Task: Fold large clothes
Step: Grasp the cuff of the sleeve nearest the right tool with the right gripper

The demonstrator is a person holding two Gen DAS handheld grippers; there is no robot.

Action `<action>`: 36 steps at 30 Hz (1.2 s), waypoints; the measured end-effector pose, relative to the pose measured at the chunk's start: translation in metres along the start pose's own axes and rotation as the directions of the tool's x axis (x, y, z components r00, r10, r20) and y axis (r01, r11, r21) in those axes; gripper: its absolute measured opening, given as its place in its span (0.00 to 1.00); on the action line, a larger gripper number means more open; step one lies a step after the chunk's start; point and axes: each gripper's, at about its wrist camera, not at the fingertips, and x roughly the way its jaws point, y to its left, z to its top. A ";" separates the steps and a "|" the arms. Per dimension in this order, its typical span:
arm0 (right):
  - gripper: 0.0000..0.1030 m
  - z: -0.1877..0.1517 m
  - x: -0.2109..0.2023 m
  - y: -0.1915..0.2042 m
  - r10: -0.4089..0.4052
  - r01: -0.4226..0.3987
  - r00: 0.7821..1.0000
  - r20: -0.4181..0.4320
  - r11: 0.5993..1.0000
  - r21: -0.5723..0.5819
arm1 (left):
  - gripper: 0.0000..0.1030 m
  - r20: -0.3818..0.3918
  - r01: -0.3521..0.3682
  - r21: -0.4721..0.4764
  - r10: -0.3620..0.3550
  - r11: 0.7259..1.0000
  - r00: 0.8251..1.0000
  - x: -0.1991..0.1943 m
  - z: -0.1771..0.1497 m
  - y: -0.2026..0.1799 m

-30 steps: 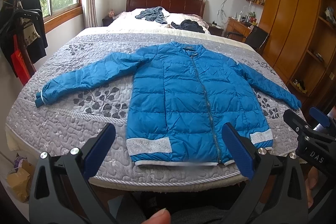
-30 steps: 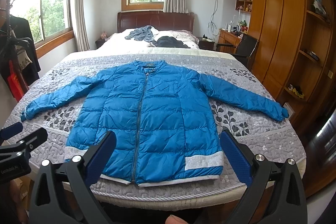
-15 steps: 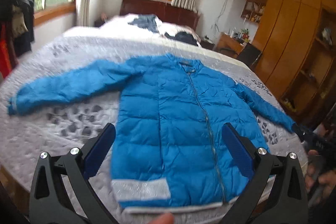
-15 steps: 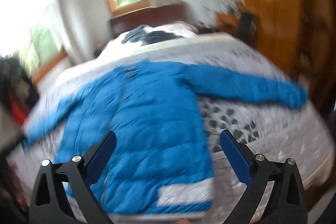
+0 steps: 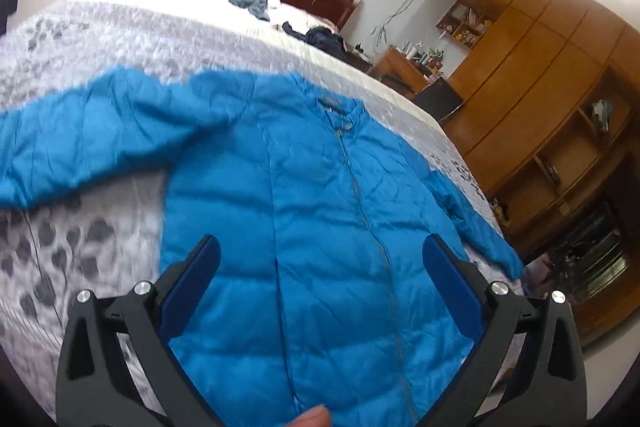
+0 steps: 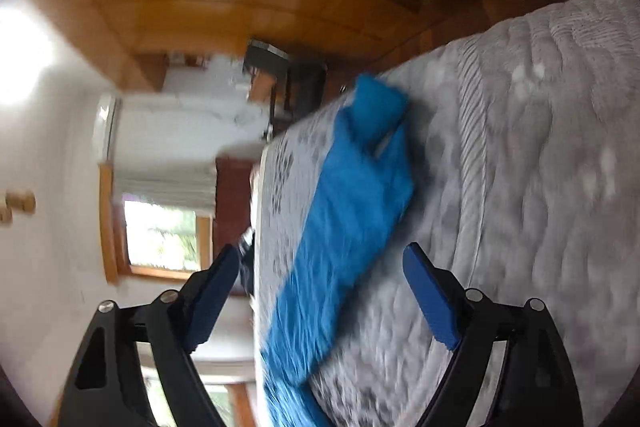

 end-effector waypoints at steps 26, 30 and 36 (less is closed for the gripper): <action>0.07 0.003 0.074 0.069 -0.147 0.165 0.984 0.097 0.963 -0.212 | 0.97 -0.180 0.039 -0.066 -0.051 0.997 0.982 0.058 0.029 0.012; 0.06 -0.034 0.073 0.148 -0.097 0.143 0.987 0.129 0.897 -0.417 | 0.97 -0.187 0.058 -0.061 -0.068 0.996 0.980 0.054 0.032 0.011; 0.06 -0.131 0.087 0.260 -0.051 0.104 0.994 0.096 0.695 -0.711 | 0.97 -0.188 0.095 -0.066 -0.105 0.993 0.977 0.043 0.038 0.004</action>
